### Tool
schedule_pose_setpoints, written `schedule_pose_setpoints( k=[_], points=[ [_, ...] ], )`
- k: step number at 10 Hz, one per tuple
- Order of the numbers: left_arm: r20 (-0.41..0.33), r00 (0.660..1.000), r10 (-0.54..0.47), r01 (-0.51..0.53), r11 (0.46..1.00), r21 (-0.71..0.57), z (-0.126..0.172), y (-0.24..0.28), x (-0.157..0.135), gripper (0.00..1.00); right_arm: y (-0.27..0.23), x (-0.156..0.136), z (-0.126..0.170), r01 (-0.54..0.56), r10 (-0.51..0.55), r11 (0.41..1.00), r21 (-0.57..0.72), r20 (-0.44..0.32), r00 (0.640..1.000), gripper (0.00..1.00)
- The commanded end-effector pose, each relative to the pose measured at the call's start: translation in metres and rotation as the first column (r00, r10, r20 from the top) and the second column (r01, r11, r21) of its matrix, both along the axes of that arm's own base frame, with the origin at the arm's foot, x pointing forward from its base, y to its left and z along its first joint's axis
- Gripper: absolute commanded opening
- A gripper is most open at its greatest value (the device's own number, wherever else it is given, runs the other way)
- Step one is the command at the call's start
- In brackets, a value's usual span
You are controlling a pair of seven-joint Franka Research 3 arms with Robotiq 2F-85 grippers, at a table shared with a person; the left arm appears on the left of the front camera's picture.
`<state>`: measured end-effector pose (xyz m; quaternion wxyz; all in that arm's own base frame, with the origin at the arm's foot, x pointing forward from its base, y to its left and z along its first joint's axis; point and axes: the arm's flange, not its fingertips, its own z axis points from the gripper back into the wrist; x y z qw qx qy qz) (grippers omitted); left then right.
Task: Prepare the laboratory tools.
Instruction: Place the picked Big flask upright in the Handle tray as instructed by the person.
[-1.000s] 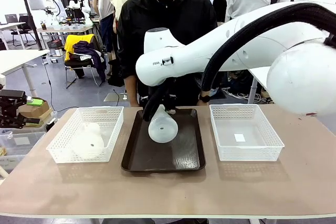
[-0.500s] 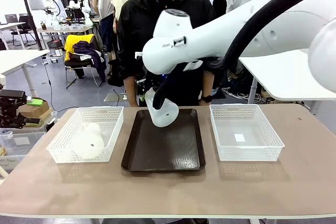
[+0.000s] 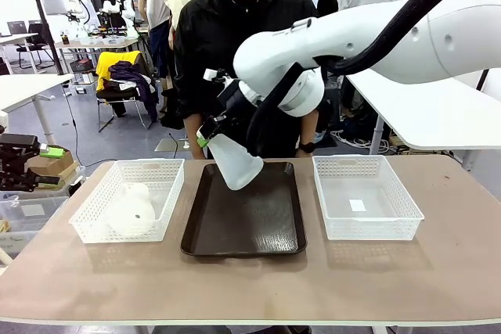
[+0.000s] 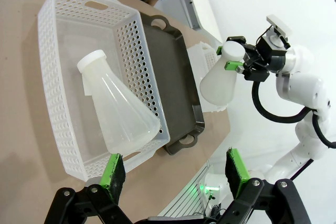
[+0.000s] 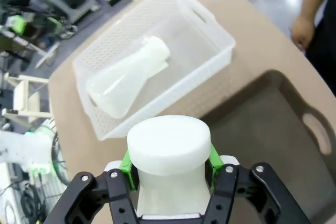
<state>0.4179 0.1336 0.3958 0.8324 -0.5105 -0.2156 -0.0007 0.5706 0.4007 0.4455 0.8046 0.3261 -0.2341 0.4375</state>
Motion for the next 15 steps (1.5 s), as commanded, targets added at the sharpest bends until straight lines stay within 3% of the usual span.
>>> schedule_pose_setpoints(
  k=[1,2,6,7,9,11,12,14,15],
  points=[
    [0.0,1.0,0.005,-0.005,1.0,-0.007,0.002,0.001,-0.001,1.0,-0.033,0.005,-0.016,0.044,-0.042,0.998,0.043,-0.035,0.998,0.0],
    [0.0,1.0,0.005,-0.005,1.0,-0.007,0.002,0.001,-0.001,1.0,0.0,0.0,0.0,0.0,0.0,1.0,0.0,0.0,1.0,0.0],
    [0.0,1.0,0.005,-0.005,1.0,-0.007,0.002,0.001,-0.001,1.0,-0.005,0.002,-0.006,-0.004,0.004,1.0,0.008,0.005,1.0,0.0],
    [0.0,1.0,0.005,-0.005,1.0,-0.007,0.002,0.001,-0.001,1.0,-0.015,0.0,-0.017,-0.072,0.07,0.991,0.116,0.019,0.997,0.0],
    [0.0,1.0,0.005,-0.005,1.0,-0.007,0.002,0.001,-0.001,1.0,-0.029,-0.001,-0.035,-0.203,0.178,0.953,0.227,0.125,0.976,0.0],
    [0.0,1.0,0.005,-0.005,1.0,-0.007,0.002,0.001,-0.001,1.0,-0.038,0.0,-0.044,-0.373,0.279,0.88,0.293,0.315,0.907,0.0],
    [0.0,1.0,0.005,-0.005,1.0,-0.007,0.002,0.001,-0.001,1.0,-0.042,0.001,-0.047,-0.426,0.28,0.849,0.312,0.419,0.864,0.0],
    [0.0,1.0,0.005,-0.005,1.0,-0.007,0.002,0.001,-0.001,1.0,-0.055,0.01,-0.062,-0.423,0.202,0.807,0.411,0.482,0.853,0.0],
    [0.0,1.0,0.005,-0.005,1.0,-0.007,0.002,0.001,-0.001,1.0,-0.064,0.015,-0.071,-0.427,0.168,0.757,0.496,0.483,0.859,0.0]
  ],
)
